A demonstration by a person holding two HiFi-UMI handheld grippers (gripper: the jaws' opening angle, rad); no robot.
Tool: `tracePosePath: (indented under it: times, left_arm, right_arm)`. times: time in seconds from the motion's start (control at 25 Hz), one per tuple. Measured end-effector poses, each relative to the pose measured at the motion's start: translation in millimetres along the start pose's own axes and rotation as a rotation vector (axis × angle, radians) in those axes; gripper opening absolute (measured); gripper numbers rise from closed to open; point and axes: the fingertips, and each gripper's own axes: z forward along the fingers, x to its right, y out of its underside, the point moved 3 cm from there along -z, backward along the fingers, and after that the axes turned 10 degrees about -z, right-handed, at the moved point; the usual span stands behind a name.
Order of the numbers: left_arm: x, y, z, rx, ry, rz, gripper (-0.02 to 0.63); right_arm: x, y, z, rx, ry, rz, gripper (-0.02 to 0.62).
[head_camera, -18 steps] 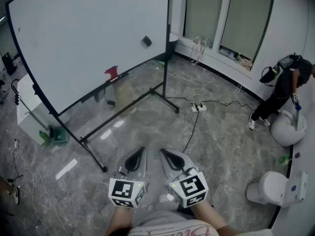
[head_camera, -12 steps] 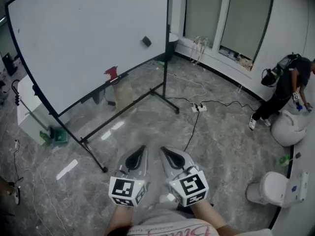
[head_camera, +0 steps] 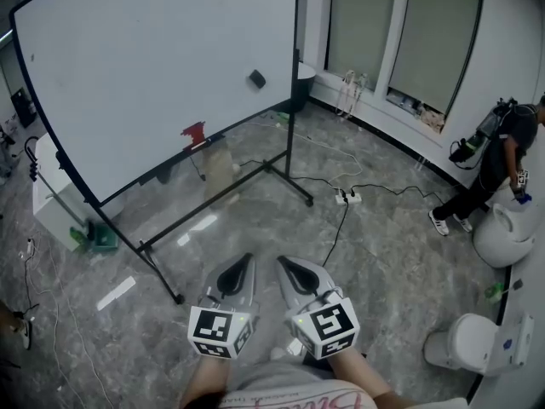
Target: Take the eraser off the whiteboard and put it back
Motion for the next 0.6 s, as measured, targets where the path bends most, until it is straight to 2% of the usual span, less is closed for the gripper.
tracePosePath:
  times: [0.28, 0.6]
  left_arm:
    - [1, 4, 27, 0.005, -0.022, -0.015, -0.002]
    - [-8, 15, 63, -0.041, -0.014, -0.028, -0.002]
  right_arm:
    - [26, 8, 9, 0.000, -0.036, 0.005, 0.002]
    - [52, 22, 28, -0.029, -0.037, 0.013, 0.002]
